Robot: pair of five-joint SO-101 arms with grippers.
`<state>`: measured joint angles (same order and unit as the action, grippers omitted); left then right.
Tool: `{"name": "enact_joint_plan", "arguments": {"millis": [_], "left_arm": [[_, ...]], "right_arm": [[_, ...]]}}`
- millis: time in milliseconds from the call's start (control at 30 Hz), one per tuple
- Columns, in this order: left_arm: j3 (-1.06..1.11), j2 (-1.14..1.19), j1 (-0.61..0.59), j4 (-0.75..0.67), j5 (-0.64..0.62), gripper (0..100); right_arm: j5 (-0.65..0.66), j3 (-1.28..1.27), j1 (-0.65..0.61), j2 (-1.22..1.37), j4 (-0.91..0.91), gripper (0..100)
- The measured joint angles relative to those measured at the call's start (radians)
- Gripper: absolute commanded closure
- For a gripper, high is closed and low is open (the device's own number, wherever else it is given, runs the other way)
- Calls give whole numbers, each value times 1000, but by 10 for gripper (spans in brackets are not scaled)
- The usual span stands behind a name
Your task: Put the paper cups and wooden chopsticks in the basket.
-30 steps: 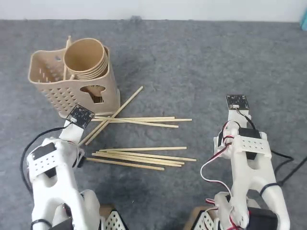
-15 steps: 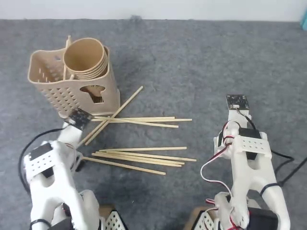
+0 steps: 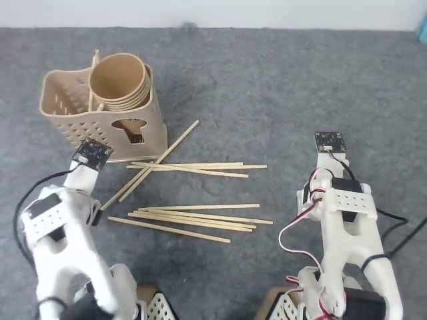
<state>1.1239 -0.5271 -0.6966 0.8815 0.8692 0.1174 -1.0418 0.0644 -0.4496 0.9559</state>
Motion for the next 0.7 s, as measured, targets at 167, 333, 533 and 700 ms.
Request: {"name": "enact_joint_plan", "arguments": {"millis": [167, 333, 533, 700], "left_arm": [[-8, 172, 2, -83, 0, 815], [-48, 270, 8, -117, 38, 999], [-41, 293, 15, -103, 98, 987], [-44, 238, 14, 14, 106, 987]], "right_arm": [[0, 0, 0, 0, 0, 980], [0, 0, 0, 0, 0, 980], [0, 0, 0, 0, 0, 980], [0, 0, 0, 0, 0, 980]]}}
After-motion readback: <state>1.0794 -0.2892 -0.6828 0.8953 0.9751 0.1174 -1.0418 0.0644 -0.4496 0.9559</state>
